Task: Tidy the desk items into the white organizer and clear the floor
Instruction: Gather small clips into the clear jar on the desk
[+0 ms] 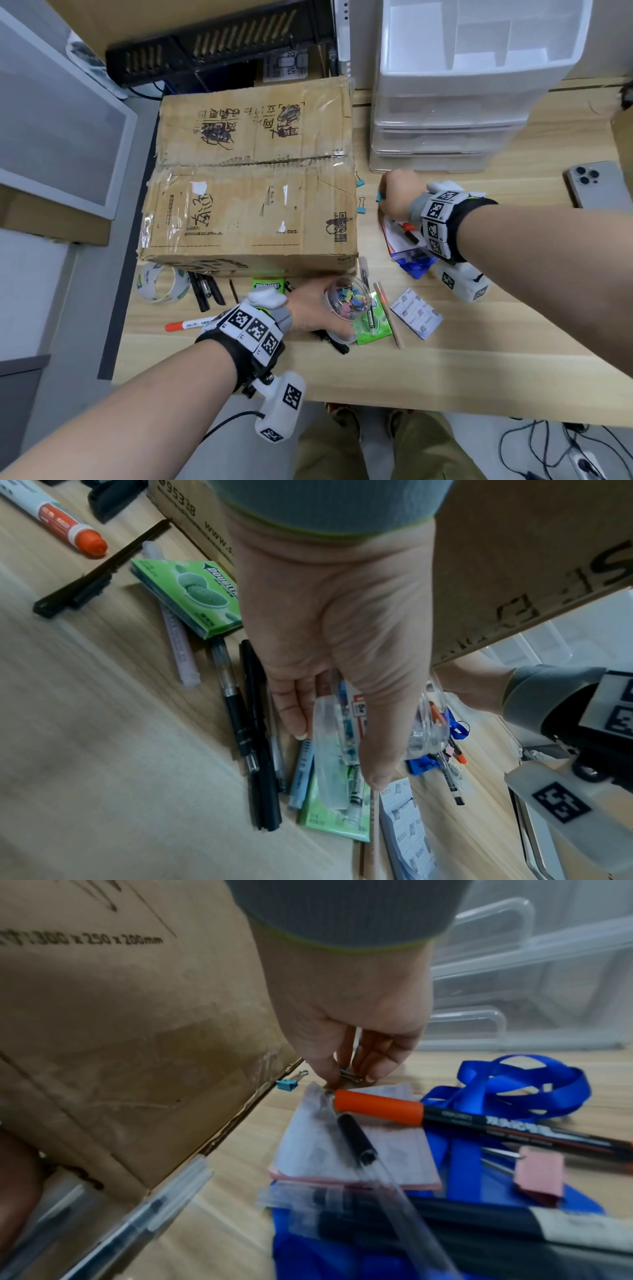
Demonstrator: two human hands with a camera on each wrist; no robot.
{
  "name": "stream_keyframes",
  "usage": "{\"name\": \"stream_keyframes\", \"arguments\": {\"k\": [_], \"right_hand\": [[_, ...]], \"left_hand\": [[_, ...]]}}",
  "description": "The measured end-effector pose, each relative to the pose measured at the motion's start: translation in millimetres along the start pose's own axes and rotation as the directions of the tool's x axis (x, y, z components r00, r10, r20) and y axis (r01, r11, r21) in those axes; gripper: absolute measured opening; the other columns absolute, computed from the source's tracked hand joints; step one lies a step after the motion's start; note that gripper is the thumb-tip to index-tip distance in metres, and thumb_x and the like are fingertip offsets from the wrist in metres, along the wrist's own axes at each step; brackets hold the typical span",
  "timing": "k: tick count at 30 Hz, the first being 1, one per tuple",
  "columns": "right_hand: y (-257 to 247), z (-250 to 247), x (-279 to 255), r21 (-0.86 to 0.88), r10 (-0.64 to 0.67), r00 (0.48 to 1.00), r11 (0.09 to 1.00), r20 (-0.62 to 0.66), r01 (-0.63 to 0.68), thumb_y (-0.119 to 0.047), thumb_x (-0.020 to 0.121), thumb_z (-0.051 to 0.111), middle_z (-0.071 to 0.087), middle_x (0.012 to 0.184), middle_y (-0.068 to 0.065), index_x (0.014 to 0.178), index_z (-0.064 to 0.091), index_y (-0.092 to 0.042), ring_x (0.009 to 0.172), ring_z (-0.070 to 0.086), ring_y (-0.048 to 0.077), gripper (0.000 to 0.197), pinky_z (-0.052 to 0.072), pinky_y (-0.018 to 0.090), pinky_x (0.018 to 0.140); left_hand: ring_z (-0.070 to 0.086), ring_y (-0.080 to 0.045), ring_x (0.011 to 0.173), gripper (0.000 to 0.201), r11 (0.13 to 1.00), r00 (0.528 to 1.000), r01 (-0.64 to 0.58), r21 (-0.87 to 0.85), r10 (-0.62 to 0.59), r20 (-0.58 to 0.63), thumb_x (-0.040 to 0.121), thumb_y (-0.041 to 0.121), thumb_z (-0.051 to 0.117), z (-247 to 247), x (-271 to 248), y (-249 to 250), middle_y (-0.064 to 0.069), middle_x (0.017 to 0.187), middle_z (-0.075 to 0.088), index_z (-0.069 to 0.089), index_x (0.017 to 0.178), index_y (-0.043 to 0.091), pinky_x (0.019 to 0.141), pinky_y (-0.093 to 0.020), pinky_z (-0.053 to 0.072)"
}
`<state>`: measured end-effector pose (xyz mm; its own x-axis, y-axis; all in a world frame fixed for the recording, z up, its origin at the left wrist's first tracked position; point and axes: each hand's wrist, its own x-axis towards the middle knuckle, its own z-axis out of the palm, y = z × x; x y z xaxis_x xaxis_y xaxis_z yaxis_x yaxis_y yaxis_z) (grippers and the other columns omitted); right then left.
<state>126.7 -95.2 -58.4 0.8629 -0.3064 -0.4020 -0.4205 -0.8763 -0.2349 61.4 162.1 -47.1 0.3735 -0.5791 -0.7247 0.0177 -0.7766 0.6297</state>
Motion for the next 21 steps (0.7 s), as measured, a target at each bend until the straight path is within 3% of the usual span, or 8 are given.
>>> {"name": "stream_keyframes", "arguments": {"k": [4,8,10,13,15,21], "right_hand": [[-8.5,1.7,2.2,0.106,-0.05,0.998,0.993,-0.023,0.052,-0.01,0.084,0.065,0.065,0.106,0.012,0.109,0.065,-0.008,0.096,0.062,0.029,0.025,0.055,0.037,0.083],[-12.7,8.8,6.8,0.126,-0.129,0.991,0.983,-0.025,0.131,-0.025,0.077,0.075,0.052,0.122,0.013,0.135,0.05,-0.011,0.11,0.053,0.032,0.065,0.049,0.039,0.092],[-16.0,11.8,8.4,0.112,-0.162,0.987,0.981,0.002,0.161,-0.033,0.075,0.075,0.048,0.126,0.012,0.141,0.046,-0.014,0.115,0.05,0.032,0.074,0.046,0.039,0.096],[-19.4,12.5,7.4,0.089,-0.189,0.98,0.979,0.055,0.184,-0.041,0.072,0.074,0.044,0.131,0.011,0.14,0.047,-0.016,0.117,0.047,0.031,0.077,0.046,0.043,0.101],[-20.4,13.2,6.3,0.061,-0.204,0.975,0.978,0.087,0.199,-0.037,0.069,0.077,0.042,0.13,0.012,0.139,0.048,-0.014,0.117,0.047,0.032,0.079,0.047,0.045,0.102],[-21.5,19.7,3.0,0.066,-0.189,0.982,0.98,0.027,0.187,-0.021,0.079,0.074,0.049,0.113,0.011,0.12,0.06,-0.009,0.104,0.052,0.03,0.046,0.051,0.038,0.089]], "left_hand": [[0.068,-0.004,0.102,0.088,1.0,1.0,0.015,0.026,-0.015,-0.001,0.047,0.041,0.095,-0.8,0.0,-2.4,0.016,0.114,0.07,0.057,0.127,0.033,0.097,-0.033,0.055],[0.066,-0.005,0.107,0.092,0.999,1.0,0.005,0.035,-0.005,0.006,0.051,0.04,0.095,-2.2,-1.2,-1.8,0.015,0.12,0.067,0.054,0.133,0.031,0.101,-0.032,0.052],[0.065,-0.006,0.11,0.097,1.0,1.0,0.0,0.03,0.0,0.002,0.049,0.043,0.095,-2.3,-1.1,-3.0,0.015,0.123,0.066,0.052,0.135,0.031,0.103,-0.033,0.051],[0.065,-0.007,0.109,0.094,1.0,1.0,-0.003,0.016,0.003,0.005,0.048,0.041,0.095,-1.1,0.4,-5.0,0.015,0.121,0.067,0.054,0.132,0.032,0.102,-0.034,0.052],[0.066,-0.008,0.109,0.094,1.0,1.0,-0.004,0.004,0.004,0.001,0.045,0.046,0.095,-0.8,1.5,-6.0,0.015,0.119,0.068,0.055,0.129,0.033,0.1,-0.036,0.053],[0.066,-0.009,0.108,0.094,1.0,1.0,-0.006,0.006,0.006,-0.008,0.043,0.048,0.093,-0.1,1.7,-5.9,0.014,0.118,0.068,0.056,0.128,0.032,0.099,-0.036,0.054]]}}
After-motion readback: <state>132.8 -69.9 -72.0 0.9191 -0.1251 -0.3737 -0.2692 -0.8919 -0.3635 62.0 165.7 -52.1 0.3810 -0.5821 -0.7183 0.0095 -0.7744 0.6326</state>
